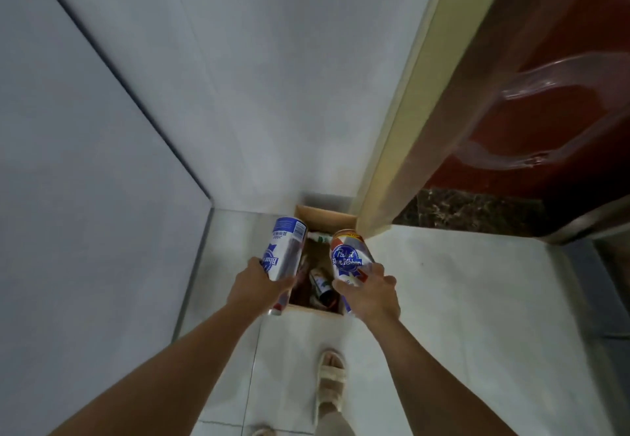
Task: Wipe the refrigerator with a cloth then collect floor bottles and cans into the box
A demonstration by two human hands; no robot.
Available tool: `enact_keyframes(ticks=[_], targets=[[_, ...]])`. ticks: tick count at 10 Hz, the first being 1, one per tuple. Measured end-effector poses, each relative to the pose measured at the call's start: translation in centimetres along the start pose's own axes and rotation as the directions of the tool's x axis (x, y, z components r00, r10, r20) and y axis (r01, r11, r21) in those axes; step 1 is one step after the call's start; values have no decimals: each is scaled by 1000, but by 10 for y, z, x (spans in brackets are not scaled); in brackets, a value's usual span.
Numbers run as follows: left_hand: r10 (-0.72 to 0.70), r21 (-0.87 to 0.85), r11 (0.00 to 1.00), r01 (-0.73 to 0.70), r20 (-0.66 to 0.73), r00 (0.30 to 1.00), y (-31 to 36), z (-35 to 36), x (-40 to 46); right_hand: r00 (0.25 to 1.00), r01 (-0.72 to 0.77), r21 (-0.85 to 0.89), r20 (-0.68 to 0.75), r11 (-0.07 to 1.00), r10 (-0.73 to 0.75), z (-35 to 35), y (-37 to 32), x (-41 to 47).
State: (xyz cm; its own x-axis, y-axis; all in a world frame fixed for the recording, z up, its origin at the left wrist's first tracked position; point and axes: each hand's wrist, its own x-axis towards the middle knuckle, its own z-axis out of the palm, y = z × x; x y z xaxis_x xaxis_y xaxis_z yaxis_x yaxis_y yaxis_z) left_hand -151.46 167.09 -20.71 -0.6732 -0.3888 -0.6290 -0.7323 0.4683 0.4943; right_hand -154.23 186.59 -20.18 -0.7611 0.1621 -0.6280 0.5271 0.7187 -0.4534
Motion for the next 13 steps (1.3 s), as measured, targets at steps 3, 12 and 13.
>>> enact_keyframes(ticks=[3, 12, 13], targets=[[-126, 100, 988, 121, 44, 991, -18, 93, 129, 972, -197, 3, 131, 980, 194, 73, 30, 143], [-263, 233, 947, 221, 170, 950, -139, 279, 344, 889, -398, 81, 280, 914, 362, 304, 126, 380], [-230, 228, 954, 193, 149, 962, -122, 256, 328, 922, -308, -9, 243, 951, 301, 280, 110, 354]])
